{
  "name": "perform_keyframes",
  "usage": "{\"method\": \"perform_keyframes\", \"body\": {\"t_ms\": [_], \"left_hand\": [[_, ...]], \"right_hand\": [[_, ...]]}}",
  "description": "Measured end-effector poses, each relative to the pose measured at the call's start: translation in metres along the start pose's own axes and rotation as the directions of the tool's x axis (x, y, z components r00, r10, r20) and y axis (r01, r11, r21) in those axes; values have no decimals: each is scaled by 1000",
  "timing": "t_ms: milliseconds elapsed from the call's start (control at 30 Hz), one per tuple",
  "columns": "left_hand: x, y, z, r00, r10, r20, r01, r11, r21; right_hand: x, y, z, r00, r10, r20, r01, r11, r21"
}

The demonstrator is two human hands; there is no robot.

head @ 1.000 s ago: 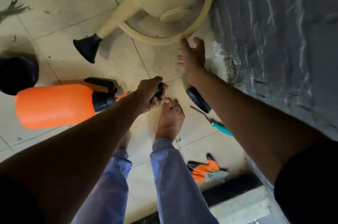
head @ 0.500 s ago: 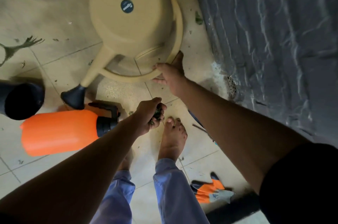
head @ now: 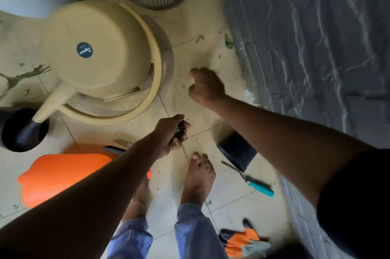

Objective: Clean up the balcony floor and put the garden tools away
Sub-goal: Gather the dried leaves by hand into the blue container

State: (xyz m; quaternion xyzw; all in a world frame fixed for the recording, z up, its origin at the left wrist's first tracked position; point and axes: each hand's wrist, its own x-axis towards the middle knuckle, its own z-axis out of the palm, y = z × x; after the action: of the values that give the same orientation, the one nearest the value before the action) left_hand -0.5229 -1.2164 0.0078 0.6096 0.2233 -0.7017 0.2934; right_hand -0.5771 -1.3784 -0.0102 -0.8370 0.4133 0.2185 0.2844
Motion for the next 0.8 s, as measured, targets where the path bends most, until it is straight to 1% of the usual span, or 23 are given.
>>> {"method": "perform_keyframes", "body": {"t_ms": [67, 100, 200, 267, 433, 533, 600, 667, 733, 800], "left_hand": [[5, 1, 1, 1000, -10, 8, 10, 1000, -3], [8, 2, 1, 1000, -11, 11, 11, 1000, -3], [21, 4, 2, 1000, 10, 20, -10, 1000, 0], [30, 4, 1, 999, 24, 27, -24, 1000, -15], [40, -6, -1, 999, 14, 49, -12, 999, -52], [38, -14, -3, 998, 8, 56, -5, 998, -55], [36, -17, -5, 999, 7, 54, -4, 998, -64], [35, -20, -6, 999, 0, 50, 3, 998, -71], [34, -23, -8, 999, -6, 45, 9, 998, -68], [33, -25, -9, 999, -6, 45, 9, 998, -69]], "right_hand": [[23, 21, -15, 993, 28, -112, -47, 984, -170], [34, 32, -24, 992, 27, -125, -58, 966, -251], [64, 57, -41, 998, 13, -56, -35, 909, -415], [76, 65, -40, 997, -4, -71, -30, 879, -475], [83, 58, -26, 976, -36, -217, -74, 874, -481], [86, 54, -27, 965, -102, -240, -7, 910, -415], [88, 50, -27, 955, -184, -231, 95, 932, -351], [91, 46, -28, 945, -256, -204, 184, 931, -315], [94, 45, -30, 949, -278, -147, 213, 912, -350], [92, 48, -29, 958, -268, -101, 208, 894, -397]]}}
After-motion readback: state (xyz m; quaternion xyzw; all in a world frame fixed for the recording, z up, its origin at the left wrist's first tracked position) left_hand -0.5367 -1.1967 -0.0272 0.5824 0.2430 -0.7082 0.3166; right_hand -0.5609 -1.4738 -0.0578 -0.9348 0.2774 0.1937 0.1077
